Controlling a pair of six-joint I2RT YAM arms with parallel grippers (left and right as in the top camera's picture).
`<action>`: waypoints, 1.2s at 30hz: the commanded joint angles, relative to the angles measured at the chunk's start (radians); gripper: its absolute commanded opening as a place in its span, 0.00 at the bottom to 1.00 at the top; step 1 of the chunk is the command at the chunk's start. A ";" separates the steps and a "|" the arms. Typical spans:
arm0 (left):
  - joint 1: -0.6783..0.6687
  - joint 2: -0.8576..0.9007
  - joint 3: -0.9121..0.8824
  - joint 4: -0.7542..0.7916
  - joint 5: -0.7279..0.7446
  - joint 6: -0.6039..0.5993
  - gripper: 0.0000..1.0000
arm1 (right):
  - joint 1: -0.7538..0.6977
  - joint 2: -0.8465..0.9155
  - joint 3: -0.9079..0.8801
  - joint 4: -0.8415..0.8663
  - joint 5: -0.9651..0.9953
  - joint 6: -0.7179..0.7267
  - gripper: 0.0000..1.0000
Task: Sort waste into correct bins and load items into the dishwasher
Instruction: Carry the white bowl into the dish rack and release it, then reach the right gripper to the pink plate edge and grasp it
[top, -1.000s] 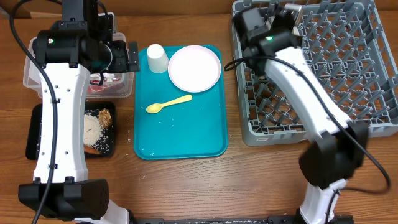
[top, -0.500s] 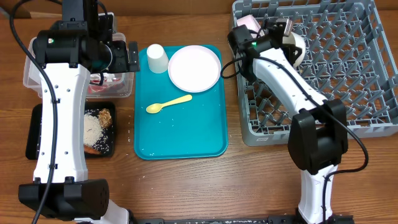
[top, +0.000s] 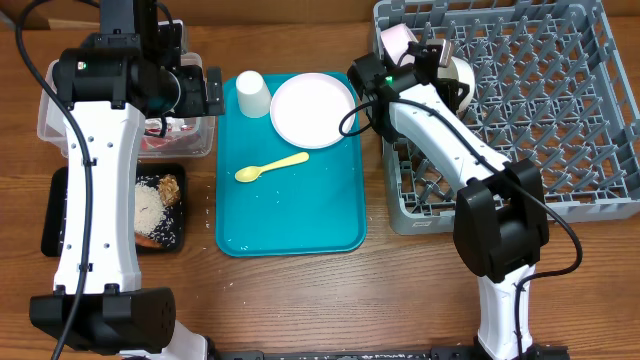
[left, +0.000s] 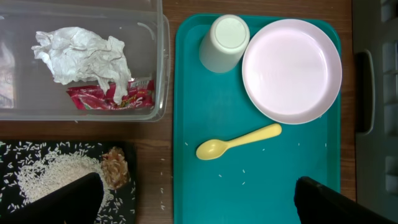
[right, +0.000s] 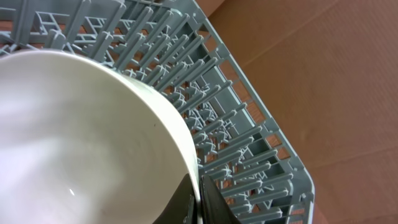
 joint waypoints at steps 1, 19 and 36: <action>-0.002 0.007 -0.004 0.005 -0.003 0.005 1.00 | 0.000 0.002 -0.051 -0.011 -0.039 0.029 0.04; -0.002 0.007 -0.004 0.004 -0.003 0.005 1.00 | 0.118 0.002 -0.083 -0.032 -0.084 0.027 0.04; -0.002 0.007 -0.004 0.004 -0.003 0.005 1.00 | 0.198 -0.048 0.060 -0.105 -0.149 0.027 0.69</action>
